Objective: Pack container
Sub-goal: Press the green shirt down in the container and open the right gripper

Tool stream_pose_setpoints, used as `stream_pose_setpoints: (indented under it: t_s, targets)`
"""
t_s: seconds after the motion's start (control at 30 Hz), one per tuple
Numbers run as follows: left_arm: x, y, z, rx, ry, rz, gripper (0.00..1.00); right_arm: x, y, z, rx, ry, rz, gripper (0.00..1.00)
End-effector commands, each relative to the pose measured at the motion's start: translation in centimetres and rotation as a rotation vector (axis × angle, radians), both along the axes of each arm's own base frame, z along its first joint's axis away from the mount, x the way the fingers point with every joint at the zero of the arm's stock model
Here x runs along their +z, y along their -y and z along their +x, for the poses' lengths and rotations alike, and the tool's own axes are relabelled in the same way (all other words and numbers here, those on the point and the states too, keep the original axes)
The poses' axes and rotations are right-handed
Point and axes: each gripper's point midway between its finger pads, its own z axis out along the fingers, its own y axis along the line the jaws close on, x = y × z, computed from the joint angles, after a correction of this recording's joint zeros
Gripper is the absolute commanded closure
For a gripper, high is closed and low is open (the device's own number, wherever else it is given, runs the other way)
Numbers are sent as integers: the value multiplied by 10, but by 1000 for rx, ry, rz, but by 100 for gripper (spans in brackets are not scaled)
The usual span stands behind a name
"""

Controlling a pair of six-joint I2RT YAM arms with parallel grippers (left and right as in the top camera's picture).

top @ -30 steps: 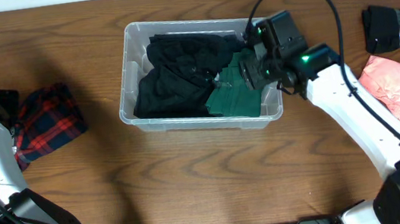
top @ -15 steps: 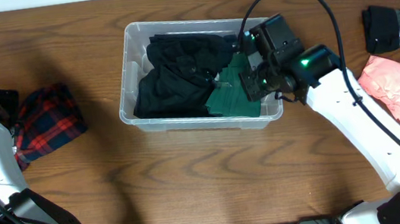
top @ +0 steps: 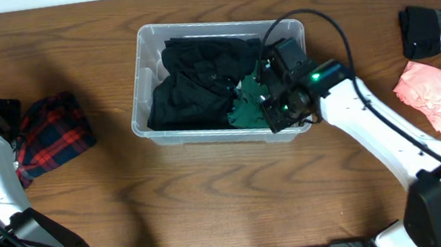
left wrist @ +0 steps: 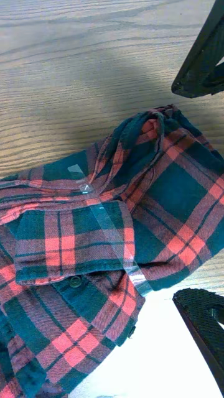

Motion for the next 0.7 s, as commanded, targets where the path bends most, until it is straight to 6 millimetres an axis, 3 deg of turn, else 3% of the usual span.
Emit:
stream_pose_setpoints:
  t_s: [0.0, 0.17, 0.27, 0.37, 0.5, 0.6, 0.67]
  targets:
    - [-3, -4, -3, 14, -14, 7, 2, -24, 3, -3, -13, -41, -29, 99]
    - [-3, -4, -3, 14, -14, 7, 2, -30, -1, 5, -12, -25, -21, 99]
    - [-3, -4, -3, 14, -14, 7, 2, -14, -6, 14, -13, 14, 0, 99]
    - [-3, -4, -3, 14, -14, 7, 2, 21, -12, 29, -8, 94, 37, 99]
    - [-3, -4, -3, 14, -14, 7, 2, 88, -12, 52, -18, 258, 86, 99]
    - [-3, -4, -3, 14, -14, 7, 2, 119, 2, 65, -63, 360, 59, 99]
    - [-3, -4, -3, 14, -14, 7, 2, 125, 15, 70, -100, 397, 17, 99]
